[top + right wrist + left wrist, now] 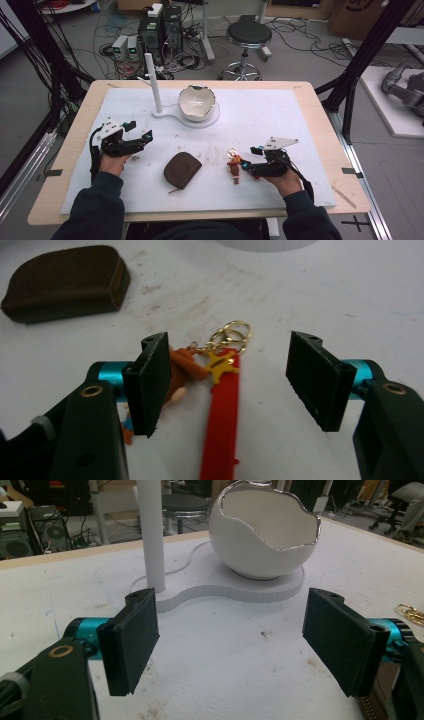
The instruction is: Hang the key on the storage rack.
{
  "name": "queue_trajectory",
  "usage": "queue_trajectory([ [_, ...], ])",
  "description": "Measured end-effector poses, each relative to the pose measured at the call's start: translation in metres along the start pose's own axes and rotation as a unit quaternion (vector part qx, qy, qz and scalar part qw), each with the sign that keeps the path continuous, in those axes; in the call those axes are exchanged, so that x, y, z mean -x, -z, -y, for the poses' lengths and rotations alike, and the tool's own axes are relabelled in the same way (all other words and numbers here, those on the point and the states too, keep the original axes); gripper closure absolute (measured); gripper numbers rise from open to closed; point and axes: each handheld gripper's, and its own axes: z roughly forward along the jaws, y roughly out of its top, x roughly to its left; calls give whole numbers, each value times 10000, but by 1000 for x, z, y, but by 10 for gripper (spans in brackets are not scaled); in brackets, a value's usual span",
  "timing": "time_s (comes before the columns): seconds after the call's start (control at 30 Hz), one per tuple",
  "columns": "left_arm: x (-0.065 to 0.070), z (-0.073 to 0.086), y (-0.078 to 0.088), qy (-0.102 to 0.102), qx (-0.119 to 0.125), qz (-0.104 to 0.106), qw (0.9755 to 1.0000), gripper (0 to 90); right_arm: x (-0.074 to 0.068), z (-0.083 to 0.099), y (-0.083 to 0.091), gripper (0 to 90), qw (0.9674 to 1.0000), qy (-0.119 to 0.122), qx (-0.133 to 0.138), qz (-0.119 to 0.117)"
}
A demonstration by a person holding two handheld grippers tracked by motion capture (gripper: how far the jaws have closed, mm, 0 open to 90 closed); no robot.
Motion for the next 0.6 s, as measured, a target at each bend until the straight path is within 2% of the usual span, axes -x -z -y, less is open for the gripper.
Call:
queue_trajectory([
  [0.17, 1, 0, -1, -42, -56, 3, 10000, 225, -16, 0, -14, 343, 9994, 115, -286, -182],
  [0.3, 2, 1, -2, -37, -75, 16, 10000, 225, -23, 0, -23, 332, 9984, 163, -520, -158],
  [0.33, 2, 1, -2, -38, -85, 20, 10000, 226, -28, 1, -30, 333, 9962, 374, -781, -14],
  [0.37, 2, 1, -2, -38, -85, 20, 10000, 227, -28, 1, -30, 333, 9962, 374, -781, -14],
  [0.4, 2, 1, -2, -40, -102, 20, 9999, 227, -30, 2, -35, 349, 9929, 597, -1009, 185],
  [0.47, 1, 1, -1, -50, -114, 12, 9999, 227, -29, 2, -35, 385, 9927, 593, -1032, 203],
  [0.5, 1, 0, -1, -32, -109, 4, 9999, 227, -25, 2, -31, 489, 9922, 612, -1005, 406],
  [0.53, 0, 0, 0, -35, -106, -11, 9999, 227, -21, 2, -29, 507, 9925, 515, -983, 504],
  [0.57, 0, 0, 0, -35, -106, -11, 9999, 227, -21, 2, -29, 507, 9925, 515, -983, 504],
  [0.6, 0, 0, 0, -14, -105, -28, 9999, 227, -17, 2, -26, 565, 9922, 433, -1009, 586],
])
